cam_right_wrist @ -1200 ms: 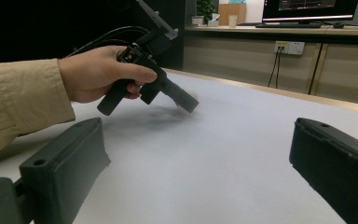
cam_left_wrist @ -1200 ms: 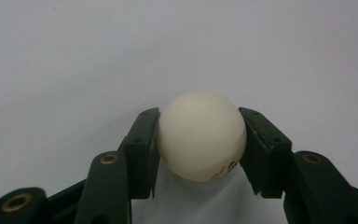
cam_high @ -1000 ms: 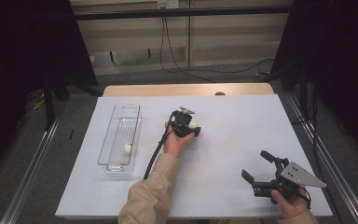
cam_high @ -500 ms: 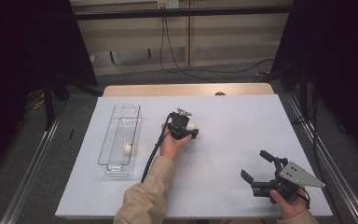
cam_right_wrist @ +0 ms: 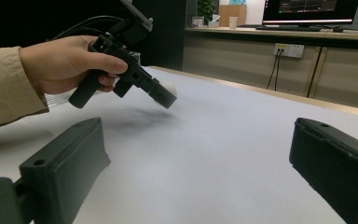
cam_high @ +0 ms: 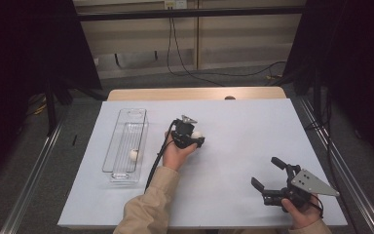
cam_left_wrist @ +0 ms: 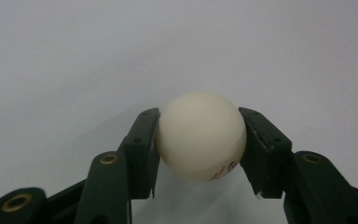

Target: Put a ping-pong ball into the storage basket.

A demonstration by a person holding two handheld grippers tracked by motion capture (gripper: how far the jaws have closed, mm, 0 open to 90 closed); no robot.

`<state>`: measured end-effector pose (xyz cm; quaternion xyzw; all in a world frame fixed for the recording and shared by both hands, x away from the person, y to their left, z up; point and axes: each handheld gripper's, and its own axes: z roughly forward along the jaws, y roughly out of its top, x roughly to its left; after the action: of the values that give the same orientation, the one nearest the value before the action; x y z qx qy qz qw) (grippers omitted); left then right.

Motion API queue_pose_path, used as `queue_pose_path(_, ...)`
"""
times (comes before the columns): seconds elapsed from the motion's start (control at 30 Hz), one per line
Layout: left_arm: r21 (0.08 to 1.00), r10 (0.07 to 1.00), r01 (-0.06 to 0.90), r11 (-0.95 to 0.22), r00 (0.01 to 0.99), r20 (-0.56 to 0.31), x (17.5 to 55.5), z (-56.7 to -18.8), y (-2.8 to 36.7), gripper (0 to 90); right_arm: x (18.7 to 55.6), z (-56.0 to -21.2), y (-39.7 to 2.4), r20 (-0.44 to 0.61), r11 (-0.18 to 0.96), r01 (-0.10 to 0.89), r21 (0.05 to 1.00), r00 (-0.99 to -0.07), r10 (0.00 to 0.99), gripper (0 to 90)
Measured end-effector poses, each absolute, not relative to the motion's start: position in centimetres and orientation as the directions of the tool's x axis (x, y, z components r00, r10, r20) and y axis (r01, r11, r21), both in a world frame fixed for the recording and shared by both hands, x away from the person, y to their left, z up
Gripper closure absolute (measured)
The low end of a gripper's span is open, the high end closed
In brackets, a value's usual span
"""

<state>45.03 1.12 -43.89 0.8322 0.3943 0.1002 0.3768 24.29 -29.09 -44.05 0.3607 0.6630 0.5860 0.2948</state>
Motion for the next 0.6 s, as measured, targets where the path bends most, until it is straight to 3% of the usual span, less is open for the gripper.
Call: queue_pose_path(0.6, 0.696, 0.73, 0.594, -0.403, 0.668, -0.147, 44.61, -43.69, 1.89, 51.0, 24.31, -44.08, -29.16, 0.03, 0.055, 0.133, 0.99, -0.566, 0.824, 2.9)
